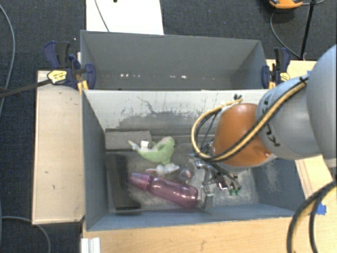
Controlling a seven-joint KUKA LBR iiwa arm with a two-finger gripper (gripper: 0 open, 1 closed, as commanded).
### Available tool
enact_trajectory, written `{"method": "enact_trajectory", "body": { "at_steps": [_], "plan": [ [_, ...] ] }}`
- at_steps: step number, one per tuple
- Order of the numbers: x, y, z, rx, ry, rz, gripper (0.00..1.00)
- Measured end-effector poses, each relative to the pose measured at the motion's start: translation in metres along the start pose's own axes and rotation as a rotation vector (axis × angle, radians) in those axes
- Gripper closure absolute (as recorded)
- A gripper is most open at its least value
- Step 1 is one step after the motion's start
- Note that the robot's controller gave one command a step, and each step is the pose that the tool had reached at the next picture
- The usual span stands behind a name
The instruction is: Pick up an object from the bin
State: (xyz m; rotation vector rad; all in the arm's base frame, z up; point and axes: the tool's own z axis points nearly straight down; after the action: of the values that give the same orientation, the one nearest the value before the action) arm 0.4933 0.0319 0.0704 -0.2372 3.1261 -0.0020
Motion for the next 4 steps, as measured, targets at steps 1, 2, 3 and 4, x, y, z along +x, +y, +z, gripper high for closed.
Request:
{"method": "enact_trajectory", "body": {
  "at_steps": [1,2,3,4],
  "plan": [
    [-0.028,0.059,-0.017,0.0,0.001,0.001,0.0],
    [-0.072,0.09,0.0,0.0,-0.003,0.137,1.0],
    [-0.072,0.09,0.0,0.0,-0.002,0.137,1.0],
    [-0.071,0.09,-0.004,0.0,0.001,0.136,1.0]
  ]
}}
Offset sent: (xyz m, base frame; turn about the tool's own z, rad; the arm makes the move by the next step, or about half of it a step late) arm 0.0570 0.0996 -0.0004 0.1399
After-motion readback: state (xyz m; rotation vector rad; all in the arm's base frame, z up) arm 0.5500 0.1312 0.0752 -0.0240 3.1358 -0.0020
